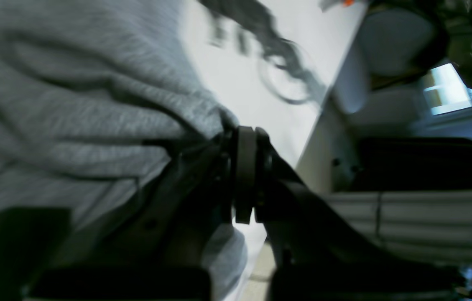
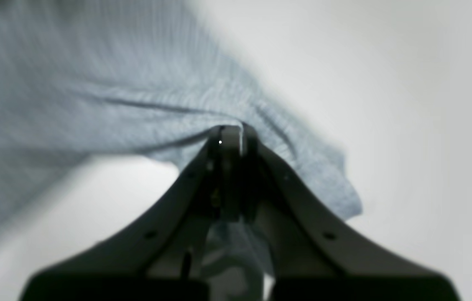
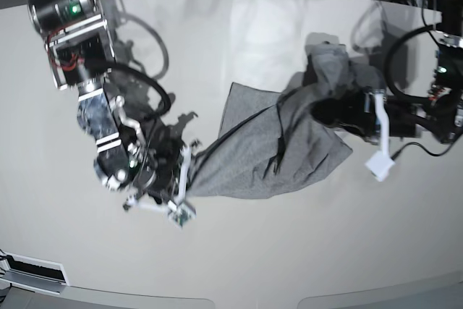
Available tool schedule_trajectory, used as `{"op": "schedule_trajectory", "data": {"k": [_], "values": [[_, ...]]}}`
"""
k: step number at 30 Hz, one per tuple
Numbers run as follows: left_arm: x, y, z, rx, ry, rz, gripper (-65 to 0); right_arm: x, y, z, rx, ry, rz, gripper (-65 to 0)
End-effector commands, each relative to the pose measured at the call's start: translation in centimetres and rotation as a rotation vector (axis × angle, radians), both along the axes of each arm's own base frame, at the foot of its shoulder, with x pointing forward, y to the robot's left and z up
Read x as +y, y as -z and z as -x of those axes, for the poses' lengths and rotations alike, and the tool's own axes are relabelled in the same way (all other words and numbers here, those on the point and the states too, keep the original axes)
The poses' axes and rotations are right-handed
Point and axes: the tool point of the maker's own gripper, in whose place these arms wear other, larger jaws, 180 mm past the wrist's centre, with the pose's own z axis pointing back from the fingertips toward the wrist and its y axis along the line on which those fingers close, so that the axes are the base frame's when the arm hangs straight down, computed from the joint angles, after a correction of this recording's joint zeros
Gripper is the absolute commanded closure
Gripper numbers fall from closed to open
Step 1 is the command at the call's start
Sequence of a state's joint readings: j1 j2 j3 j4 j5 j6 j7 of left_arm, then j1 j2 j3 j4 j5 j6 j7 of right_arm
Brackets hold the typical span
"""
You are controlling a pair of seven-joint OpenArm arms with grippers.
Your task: Layout the t-shirt on the table in an organized manner, then fold the t-shirt properly
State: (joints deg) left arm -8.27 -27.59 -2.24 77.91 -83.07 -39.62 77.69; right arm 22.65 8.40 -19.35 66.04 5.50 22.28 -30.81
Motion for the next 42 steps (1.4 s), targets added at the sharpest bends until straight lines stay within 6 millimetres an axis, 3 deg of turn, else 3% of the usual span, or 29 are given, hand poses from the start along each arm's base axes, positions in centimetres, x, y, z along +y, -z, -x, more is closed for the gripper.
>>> {"op": "schedule_trajectory", "data": {"k": [1, 6, 11, 13, 17, 21, 23, 25, 29, 32, 34, 37, 39, 42], "values": [[-0.9, -2.0, -1.3, -0.061, -0.013, 0.066, 0.0, 0.7, -2.8, -1.7, -0.055, -0.014, -0.038, 0.0], [-5.0, -2.6, -1.3, -0.060, 0.000, 0.183, 0.0, 3.3, -5.6, -1.7, 0.065, -0.090, -0.187, -2.6], [-7.3, -3.5, -1.2, -0.075, 0.014, 0.243, 0.0, 7.0, -6.5, 2.0, 0.169, -0.302, -0.354, -3.5], [-7.9, -3.5, -1.0, -0.072, 0.024, 0.254, 0.0, 7.0, -6.3, 2.0, 0.173, -0.290, -0.344, -4.4], [-8.9, -2.8, 0.3, -0.042, 0.088, 0.233, 0.0, 4.3, -4.9, -0.2, 0.135, -0.139, -0.204, -17.8], [-10.4, -2.4, 1.4, -0.021, 0.140, 0.236, 0.0, 1.2, -4.6, -2.7, 0.046, 0.035, -0.086, -19.1], [-11.2, -2.3, 2.0, -0.010, 0.167, 0.243, 0.0, 0.6, -4.7, -3.1, 0.031, 0.074, -0.064, -19.7], [-12.2, -2.2, 2.7, 0.000, 0.194, 0.253, 0.0, 1.4, -4.7, -2.5, 0.069, 0.036, -0.087, -19.7], [-14.4, -2.4, 3.9, 0.014, 0.256, 0.277, 0.0, 5.1, -5.3, 0.0, 0.137, -0.167, -0.220, -19.7], [-15.8, -3.3, 3.7, -0.007, 0.288, 0.299, 0.0, 5.7, -5.7, 0.4, 0.139, -0.204, -0.252, -19.8], [-15.9, -4.0, 2.9, -0.035, 0.292, 0.298, -13.0, 5.7, -5.9, 0.3, 0.137, -0.204, -0.252, -23.1], [-15.9, -5.0, 1.6, -0.077, 0.299, 0.291, -37.5, 5.6, -5.7, 0.2, 0.150, -0.182, -0.257, -39.1], [-15.9, -5.6, 0.9, -0.101, 0.302, 0.287, -40.3, 5.4, -5.4, 0.5, 0.166, -0.186, -0.241, -43.1], [-15.8, -6.5, -0.1, -0.136, 0.306, 0.279, -40.3, 6.1, -5.6, 1.1, 0.163, -0.255, -0.243, -43.0]]}}
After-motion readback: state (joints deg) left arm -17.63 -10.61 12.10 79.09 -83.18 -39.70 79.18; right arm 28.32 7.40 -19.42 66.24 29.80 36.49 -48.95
